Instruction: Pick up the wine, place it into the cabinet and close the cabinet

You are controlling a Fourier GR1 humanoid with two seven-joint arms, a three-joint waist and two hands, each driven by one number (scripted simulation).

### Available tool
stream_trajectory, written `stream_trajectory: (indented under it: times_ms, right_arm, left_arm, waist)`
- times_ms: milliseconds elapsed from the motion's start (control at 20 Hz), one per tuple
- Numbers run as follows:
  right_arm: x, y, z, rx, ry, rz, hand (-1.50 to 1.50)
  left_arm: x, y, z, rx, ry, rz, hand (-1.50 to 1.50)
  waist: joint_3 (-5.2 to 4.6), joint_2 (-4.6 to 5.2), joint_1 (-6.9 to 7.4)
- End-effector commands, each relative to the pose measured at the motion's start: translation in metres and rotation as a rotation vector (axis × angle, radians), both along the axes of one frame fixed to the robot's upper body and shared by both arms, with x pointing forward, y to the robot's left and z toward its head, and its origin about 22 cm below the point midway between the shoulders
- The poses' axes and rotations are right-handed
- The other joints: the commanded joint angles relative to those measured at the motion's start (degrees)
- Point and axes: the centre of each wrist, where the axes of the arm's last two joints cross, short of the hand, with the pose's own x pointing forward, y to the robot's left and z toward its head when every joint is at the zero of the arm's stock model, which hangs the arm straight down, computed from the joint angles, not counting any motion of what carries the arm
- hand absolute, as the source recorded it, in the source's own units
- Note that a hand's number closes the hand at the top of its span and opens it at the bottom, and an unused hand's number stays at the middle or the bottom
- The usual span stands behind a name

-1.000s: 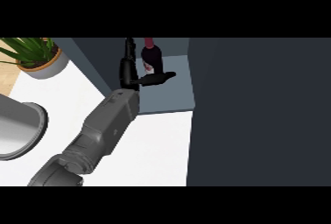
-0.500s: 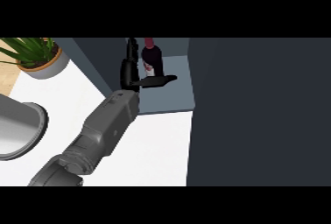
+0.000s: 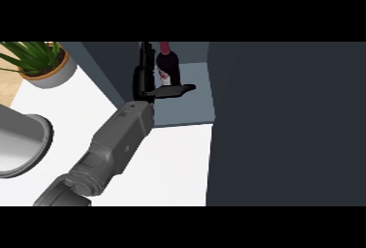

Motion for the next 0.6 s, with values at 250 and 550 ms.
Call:
stream_trajectory:
  times_ms: [250,550]
  right_arm:
    - [-0.021,0.002,0.007,0.029,-0.006,0.002,-1.50]
    - [-0.019,0.003,0.007,0.022,0.000,-0.033,-1.50]
  left_arm:
    - [-0.028,0.008,-0.036,-0.058,0.042,0.005,-1.50]
    - [-0.056,-0.020,-0.034,-0.073,0.050,-0.034,-1.50]
  waist:
    - [0.09,-0.96,1.11]
    - [0.10,-1.07,2.82]
